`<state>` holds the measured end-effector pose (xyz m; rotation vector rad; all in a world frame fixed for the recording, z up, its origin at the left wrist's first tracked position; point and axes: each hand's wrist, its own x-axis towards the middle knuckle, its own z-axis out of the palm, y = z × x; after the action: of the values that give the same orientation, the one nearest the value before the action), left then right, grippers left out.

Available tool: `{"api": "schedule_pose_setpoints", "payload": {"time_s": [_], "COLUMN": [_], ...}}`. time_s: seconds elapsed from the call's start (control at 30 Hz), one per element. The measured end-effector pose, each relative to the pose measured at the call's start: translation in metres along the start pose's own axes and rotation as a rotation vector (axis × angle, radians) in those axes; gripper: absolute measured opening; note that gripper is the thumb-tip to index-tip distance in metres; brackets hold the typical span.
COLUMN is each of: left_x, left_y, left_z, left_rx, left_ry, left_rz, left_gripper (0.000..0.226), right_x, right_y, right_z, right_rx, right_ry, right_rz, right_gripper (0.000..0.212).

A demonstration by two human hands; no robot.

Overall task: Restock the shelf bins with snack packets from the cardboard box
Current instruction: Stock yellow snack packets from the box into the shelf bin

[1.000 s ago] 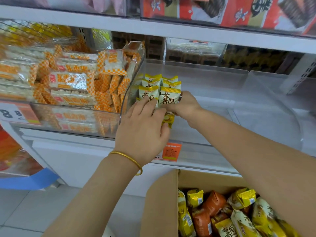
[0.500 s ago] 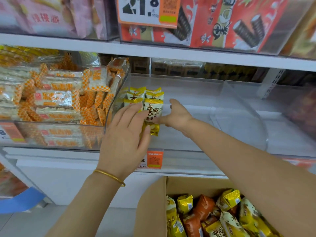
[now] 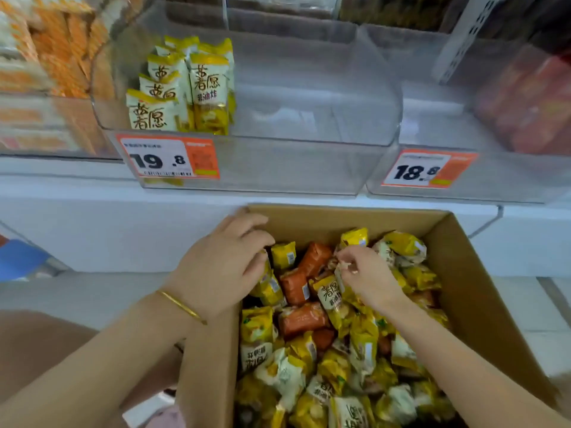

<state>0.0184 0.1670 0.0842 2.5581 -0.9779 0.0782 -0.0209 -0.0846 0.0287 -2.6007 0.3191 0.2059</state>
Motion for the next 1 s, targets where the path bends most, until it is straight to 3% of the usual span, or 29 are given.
{"api": "schedule_pose_setpoints", "payload": {"time_s": [0.1, 0.2, 0.3, 0.4, 0.47, 0.53, 0.63, 0.77, 0.8, 0.87, 0.93, 1.0], "left_x": [0.003, 0.009, 0.016, 0.022, 0.027, 0.034, 0.043, 0.05, 0.051, 0.05, 0.048, 0.046], "left_y": [0.004, 0.007, 0.012, 0.021, 0.028, 0.033, 0.034, 0.024, 0.022, 0.022, 0.024, 0.022], "left_z": [0.013, 0.022, 0.028, 0.037, 0.045, 0.054, 0.061, 0.06, 0.06, 0.058, 0.056, 0.055], "left_rx": [-0.012, 0.012, -0.039, -0.156, -0.254, -0.575, -1.075, -1.134, -1.177, -1.236, -1.246, -1.266], "left_ry": [-0.046, -0.08, -0.081, -0.213, -0.337, -0.408, -0.293, -0.185, -0.192, -0.202, -0.224, -0.239], "left_rz": [-0.013, 0.009, -0.019, -0.16, -0.296, -0.541, -0.794, -0.892, -0.918, -0.928, -0.91, -0.895], "left_gripper": [0.051, 0.042, 0.042, 0.033, 0.049, 0.069, 0.071, 0.07, 0.07, 0.066, 0.066, 0.069], "right_x": [-0.007, -0.016, -0.018, -0.02, -0.024, -0.032, -0.046, -0.038, -0.027, -0.002, 0.017, 0.028], "right_y": [0.028, 0.036, 0.038, 0.031, 0.015, -0.007, -0.034, -0.035, -0.025, 0.003, 0.025, 0.035], "right_z": [0.023, 0.038, 0.04, 0.025, 0.013, 0.007, 0.008, -0.003, -0.005, -0.002, 0.008, 0.021], "right_rx": [-0.235, -0.423, -0.461, -0.211, 0.097, 0.269, 0.271, 0.482, 0.456, 0.159, -0.168, -0.289], "right_ry": [-0.028, -0.086, -0.078, 0.042, 0.089, 0.146, 0.171, 0.085, 0.159, 0.263, 0.147, 0.022], "right_rz": [0.116, 0.242, 0.245, 0.147, 0.086, -0.005, -0.189, -0.104, -0.066, 0.019, 0.118, 0.181], "right_gripper": [0.045, 0.056, 0.053, 0.051, 0.058, 0.068, 0.073, 0.048, 0.041, 0.043, 0.053, 0.058]}}
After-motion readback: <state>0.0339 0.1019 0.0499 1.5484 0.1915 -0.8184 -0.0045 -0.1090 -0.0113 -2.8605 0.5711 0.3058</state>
